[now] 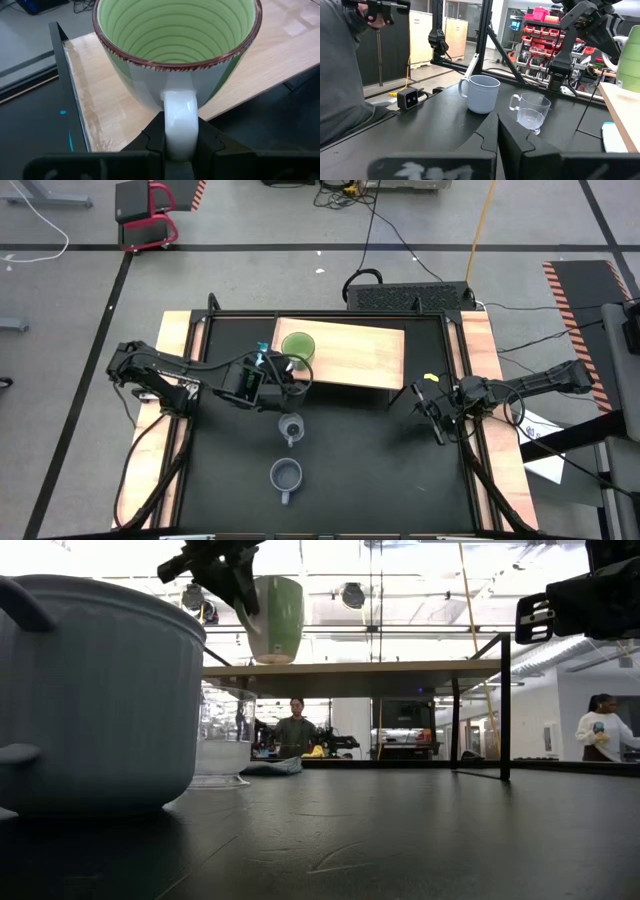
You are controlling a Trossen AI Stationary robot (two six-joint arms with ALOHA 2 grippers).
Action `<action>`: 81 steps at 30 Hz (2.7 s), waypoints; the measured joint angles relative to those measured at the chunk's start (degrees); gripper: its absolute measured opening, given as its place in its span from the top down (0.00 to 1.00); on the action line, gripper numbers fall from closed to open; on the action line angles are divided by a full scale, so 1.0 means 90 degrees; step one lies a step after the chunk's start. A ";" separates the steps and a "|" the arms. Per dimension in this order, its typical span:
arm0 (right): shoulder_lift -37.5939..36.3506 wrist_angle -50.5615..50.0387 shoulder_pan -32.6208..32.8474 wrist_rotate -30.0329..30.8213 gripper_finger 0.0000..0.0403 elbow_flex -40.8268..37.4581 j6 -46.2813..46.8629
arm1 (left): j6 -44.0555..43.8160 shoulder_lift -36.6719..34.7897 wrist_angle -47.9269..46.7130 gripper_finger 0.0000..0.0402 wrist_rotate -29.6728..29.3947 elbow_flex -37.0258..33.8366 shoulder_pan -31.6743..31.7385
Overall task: Stack small to large cups/mugs on shelf
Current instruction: Put the green cup on the shelf
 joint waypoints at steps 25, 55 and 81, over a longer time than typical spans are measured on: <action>0.0000 0.0002 0.0000 0.0000 1.00 0.0002 -0.0027 | 0.0089 -0.0005 0.0541 0.87 0.0049 -0.0500 -0.0041; 0.0000 0.0002 0.0000 0.0000 1.00 0.0001 -0.0007 | 0.0389 -0.0005 0.0803 0.86 0.0119 -0.0505 -0.0038; 0.0002 0.0000 0.0000 0.0000 1.00 0.0002 -0.0004 | 0.0679 -0.0005 0.0825 0.81 0.0158 -0.0507 -0.0082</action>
